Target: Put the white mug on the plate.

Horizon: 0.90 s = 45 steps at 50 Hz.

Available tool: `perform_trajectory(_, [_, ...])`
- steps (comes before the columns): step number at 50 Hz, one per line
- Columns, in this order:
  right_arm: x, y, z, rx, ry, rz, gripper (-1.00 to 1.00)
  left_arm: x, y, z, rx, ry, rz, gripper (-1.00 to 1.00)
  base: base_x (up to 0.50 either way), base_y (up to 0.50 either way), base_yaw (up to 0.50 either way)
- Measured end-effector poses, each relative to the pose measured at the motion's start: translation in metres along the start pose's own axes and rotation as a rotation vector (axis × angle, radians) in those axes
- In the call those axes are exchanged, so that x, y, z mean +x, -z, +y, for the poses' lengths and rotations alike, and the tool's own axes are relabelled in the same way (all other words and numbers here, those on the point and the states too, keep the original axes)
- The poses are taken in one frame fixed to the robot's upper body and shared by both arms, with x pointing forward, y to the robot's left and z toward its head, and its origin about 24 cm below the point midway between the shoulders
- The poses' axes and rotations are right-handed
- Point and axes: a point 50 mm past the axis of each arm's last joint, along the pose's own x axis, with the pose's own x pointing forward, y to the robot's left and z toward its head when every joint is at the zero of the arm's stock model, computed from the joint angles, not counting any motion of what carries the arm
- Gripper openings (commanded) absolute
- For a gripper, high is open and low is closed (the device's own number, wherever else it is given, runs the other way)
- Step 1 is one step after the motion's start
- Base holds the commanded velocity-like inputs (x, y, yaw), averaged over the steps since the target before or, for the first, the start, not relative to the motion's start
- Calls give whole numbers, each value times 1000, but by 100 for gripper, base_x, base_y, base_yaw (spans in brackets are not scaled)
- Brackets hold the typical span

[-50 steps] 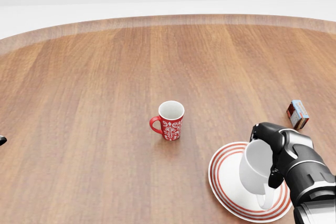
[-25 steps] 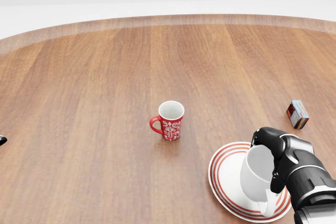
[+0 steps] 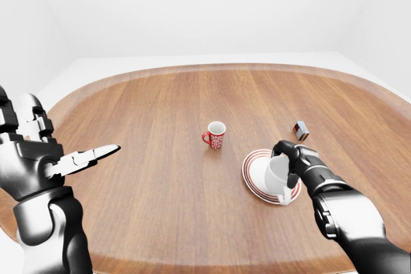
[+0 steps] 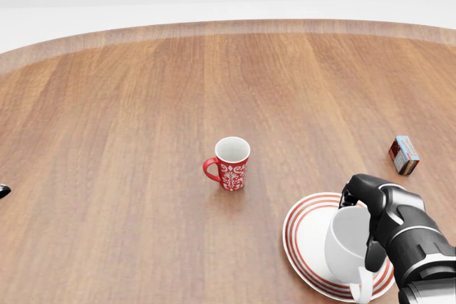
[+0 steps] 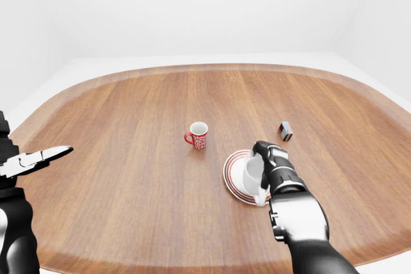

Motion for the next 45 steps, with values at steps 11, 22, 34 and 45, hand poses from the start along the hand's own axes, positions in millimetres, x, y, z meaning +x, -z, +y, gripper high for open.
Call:
perform_trajectory(11, [0,1,2,-5,1,3,0,0,0,0,1,0,2,100,0,0,0])
perform_trajectory(22, [0,0,1,14,-4,-3,100,0,1,0,1,1,3,100,0,0,0])
perform_trajectory(34, [0,-1,0,20,-13,-6,100,-1,1,-1,2,1,6,100,0,0,0])
perform_trajectory(45, [-15,-18,-44,-80,-117,-36,100,0,2,0,4,0,7,100,0,0,0])
